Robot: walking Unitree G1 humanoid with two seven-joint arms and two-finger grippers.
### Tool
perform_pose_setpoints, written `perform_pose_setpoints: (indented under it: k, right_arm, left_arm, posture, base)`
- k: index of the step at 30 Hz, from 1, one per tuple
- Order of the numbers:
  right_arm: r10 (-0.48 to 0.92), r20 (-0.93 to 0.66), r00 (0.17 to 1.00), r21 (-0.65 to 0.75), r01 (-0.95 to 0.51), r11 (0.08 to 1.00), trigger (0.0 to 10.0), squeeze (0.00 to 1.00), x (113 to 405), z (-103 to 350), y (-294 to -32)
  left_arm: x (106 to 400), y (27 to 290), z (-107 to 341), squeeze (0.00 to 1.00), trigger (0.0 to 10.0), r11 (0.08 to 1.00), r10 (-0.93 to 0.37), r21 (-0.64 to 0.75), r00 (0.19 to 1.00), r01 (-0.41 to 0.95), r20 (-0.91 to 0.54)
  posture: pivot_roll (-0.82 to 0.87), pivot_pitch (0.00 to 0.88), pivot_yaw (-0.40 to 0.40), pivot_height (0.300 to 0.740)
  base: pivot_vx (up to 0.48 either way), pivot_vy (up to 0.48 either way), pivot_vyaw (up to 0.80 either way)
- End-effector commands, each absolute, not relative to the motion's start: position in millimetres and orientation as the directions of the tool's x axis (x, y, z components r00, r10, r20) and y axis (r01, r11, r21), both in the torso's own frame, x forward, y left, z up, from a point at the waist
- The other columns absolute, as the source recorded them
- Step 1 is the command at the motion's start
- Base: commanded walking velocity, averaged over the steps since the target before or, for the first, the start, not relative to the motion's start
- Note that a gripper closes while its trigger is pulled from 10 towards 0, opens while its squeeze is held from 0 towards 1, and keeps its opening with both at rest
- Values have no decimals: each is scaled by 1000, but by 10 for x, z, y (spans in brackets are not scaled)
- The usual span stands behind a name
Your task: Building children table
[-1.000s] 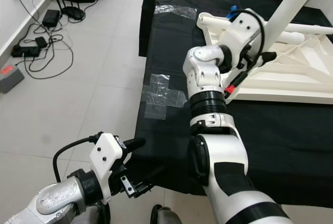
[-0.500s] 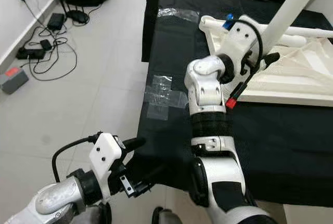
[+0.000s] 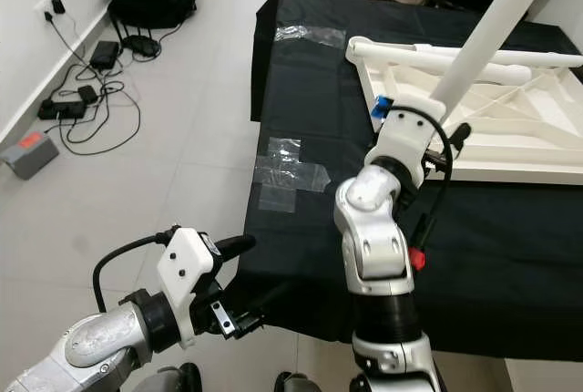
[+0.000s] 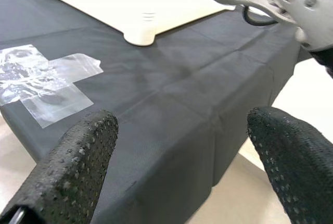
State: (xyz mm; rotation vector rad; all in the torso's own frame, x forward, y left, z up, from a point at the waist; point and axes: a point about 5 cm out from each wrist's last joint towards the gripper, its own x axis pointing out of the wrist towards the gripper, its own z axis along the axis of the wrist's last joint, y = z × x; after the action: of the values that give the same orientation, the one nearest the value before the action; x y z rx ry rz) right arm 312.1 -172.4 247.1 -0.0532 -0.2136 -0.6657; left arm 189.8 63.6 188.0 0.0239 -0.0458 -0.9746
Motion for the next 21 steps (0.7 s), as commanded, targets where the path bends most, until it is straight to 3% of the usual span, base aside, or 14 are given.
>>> perform_pose_setpoints:
  k: [1,6,7,9,11,14,18,21]
  right_arm:
    - [-515,170,840,-53,530,847,10000,0,3044,2334,-1672]
    - [-420,136,897,-109,435,894,10000,0,2993,2221,-1664]
    - [-268,145,952,-100,284,954,10000,0,2933,2152,-1664]
    - [-268,145,952,-100,284,954,10000,0,2933,2152,-1664]
    - [-158,150,976,-59,169,984,10000,0,2896,2049,-1700]
    - [-114,121,986,-36,119,992,10000,0,2904,1931,-1715]
    - [-74,114,991,-44,80,996,10000,0,2906,1891,-1700]
    - [30,125,992,-27,-27,999,10000,0,2940,1916,-1598]
  left_arm:
    - [1898,646,1858,0,10000,559,-829,40,559,828,24]
    - [1944,667,1875,0,10000,590,-807,55,589,805,37]
    - [2048,720,1909,0,10000,666,-746,88,663,741,60]
    - [2048,720,1909,0,10000,666,-746,88,663,741,60]
    - [2240,871,1964,0,10000,814,-580,128,807,567,111]
    - [2339,989,2008,0,10000,882,-470,124,870,455,148]
    - [2382,1065,2037,0,10000,907,-418,134,894,399,165]
    - [2440,1168,2071,0,10000,929,-355,182,916,323,187]
  posture:
    - [69,168,-92,740]
    - [66,165,-89,740]
    - [64,161,-90,740]
    - [64,161,-90,740]
    - [60,156,-88,740]
    - [62,154,-91,740]
    - [65,152,-94,740]
    - [63,150,-96,740]
  base:
    - [0,0,0]
    - [0,0,0]
    - [0,0,0]
    - [0,0,0]
    - [0,0,0]
    - [0,0,0]
    - [0,0,-600]
    - [0,-240,0]
